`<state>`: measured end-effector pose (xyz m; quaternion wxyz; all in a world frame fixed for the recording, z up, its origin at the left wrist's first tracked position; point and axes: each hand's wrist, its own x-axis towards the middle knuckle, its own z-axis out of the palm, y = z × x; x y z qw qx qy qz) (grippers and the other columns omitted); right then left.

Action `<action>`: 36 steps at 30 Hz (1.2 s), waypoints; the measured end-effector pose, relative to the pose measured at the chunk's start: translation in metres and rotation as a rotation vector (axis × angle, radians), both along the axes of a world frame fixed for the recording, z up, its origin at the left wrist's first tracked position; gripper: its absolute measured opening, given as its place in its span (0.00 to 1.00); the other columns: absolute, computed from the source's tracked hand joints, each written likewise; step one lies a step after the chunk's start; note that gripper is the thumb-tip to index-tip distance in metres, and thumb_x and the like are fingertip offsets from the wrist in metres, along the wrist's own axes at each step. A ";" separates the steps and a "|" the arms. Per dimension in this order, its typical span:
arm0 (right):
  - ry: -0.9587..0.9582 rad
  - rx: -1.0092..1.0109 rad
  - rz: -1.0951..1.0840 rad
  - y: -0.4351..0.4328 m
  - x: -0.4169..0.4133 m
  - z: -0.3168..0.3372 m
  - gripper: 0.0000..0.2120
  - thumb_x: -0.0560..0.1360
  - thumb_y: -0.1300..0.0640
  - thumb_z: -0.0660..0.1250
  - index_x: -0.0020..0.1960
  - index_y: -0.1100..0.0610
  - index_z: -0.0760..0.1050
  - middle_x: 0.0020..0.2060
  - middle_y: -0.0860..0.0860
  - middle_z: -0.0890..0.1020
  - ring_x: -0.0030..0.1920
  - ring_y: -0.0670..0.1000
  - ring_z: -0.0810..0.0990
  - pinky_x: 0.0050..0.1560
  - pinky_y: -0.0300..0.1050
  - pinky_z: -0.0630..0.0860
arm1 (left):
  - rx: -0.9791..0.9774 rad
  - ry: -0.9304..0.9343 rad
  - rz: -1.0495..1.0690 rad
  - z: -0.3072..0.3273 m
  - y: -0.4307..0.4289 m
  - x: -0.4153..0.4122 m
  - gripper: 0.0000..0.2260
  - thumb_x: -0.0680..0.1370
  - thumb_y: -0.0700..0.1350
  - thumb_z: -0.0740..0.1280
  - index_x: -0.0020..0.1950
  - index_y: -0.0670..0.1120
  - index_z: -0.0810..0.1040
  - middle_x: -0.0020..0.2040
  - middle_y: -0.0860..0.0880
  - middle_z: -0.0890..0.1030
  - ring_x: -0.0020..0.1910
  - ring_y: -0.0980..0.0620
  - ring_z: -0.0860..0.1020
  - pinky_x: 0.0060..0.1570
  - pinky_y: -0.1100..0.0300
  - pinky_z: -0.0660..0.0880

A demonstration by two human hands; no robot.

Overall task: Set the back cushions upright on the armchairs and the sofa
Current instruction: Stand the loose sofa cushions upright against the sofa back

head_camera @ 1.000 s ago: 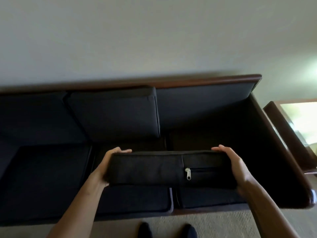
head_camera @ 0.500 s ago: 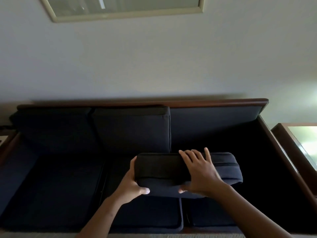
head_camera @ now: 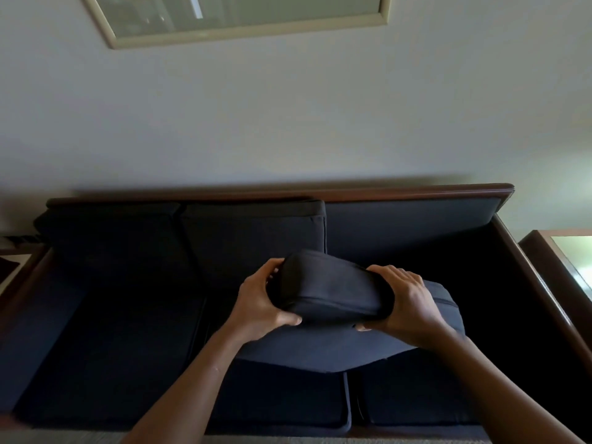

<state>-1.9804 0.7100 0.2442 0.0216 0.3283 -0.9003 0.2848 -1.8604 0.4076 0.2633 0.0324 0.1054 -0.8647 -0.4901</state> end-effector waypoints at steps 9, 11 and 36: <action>-0.625 -0.297 0.060 0.020 0.010 -0.022 0.47 0.69 0.33 0.74 0.83 0.47 0.62 0.78 0.44 0.70 0.77 0.42 0.68 0.77 0.47 0.66 | -0.470 0.086 -0.216 0.008 0.058 -0.040 0.40 0.62 0.58 0.79 0.73 0.56 0.73 0.53 0.56 0.74 0.53 0.51 0.75 0.51 0.49 0.78; -0.766 -0.408 0.038 0.011 0.024 -0.035 0.43 0.73 0.35 0.70 0.83 0.47 0.60 0.79 0.44 0.68 0.77 0.40 0.66 0.77 0.43 0.65 | -0.532 0.015 -0.281 -0.022 0.074 -0.040 0.40 0.65 0.58 0.78 0.76 0.52 0.71 0.56 0.52 0.74 0.56 0.49 0.74 0.53 0.47 0.78; -0.475 -0.583 -0.922 0.038 0.010 -0.150 0.28 0.74 0.37 0.72 0.72 0.43 0.77 0.60 0.46 0.84 0.61 0.47 0.80 0.63 0.44 0.73 | -0.438 -0.033 0.450 -0.167 -0.036 0.026 0.20 0.84 0.57 0.67 0.72 0.49 0.81 0.76 0.44 0.76 0.78 0.42 0.71 0.71 0.37 0.73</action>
